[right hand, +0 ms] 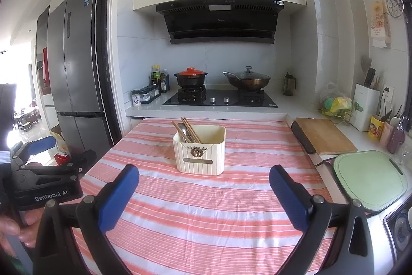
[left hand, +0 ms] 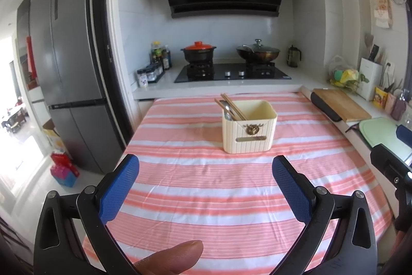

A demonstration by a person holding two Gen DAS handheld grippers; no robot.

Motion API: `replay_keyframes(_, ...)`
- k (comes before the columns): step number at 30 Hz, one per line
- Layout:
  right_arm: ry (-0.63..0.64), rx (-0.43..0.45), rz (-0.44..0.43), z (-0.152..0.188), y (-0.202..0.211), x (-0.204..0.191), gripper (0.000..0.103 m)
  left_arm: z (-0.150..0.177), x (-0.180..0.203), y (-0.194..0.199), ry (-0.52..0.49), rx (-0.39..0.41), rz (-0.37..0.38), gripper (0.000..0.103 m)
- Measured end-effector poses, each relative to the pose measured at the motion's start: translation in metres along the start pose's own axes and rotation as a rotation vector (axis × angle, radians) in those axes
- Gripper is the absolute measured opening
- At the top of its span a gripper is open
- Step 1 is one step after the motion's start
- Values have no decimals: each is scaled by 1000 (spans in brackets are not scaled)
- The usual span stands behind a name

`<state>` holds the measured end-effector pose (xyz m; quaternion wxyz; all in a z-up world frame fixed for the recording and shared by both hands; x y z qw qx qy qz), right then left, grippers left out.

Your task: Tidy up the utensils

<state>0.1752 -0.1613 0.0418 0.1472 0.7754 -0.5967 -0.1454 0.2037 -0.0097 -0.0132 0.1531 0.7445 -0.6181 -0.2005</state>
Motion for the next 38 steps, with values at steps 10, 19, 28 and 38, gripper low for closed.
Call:
replay_keyframes(10,7,-6,16,1,-2,5,103,-2,8,0,-8,9,22,103)
replay_keyframes(19,21,-12,18,2,-3,3,103,-2,9,-1,-3,-3,35,103)
replay_keyframes(28,32,-18,18,4,-3,0,103,-2,8,-1,1,-7,38,103)
replay_keyframes(38,31,-33,23,6,-7,4,103,-3,-2,-3,33,13,14,103)
Point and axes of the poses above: each gripper's, at about its wrist camera, not at the fingertips, and y roughly against the way its jaws point, x to its right, z to its underside, the point moved 8 cm from there along -y, roughly the way its jaws point, and after that the axes turned 6 degrees about -z, right-handed, at the moved point
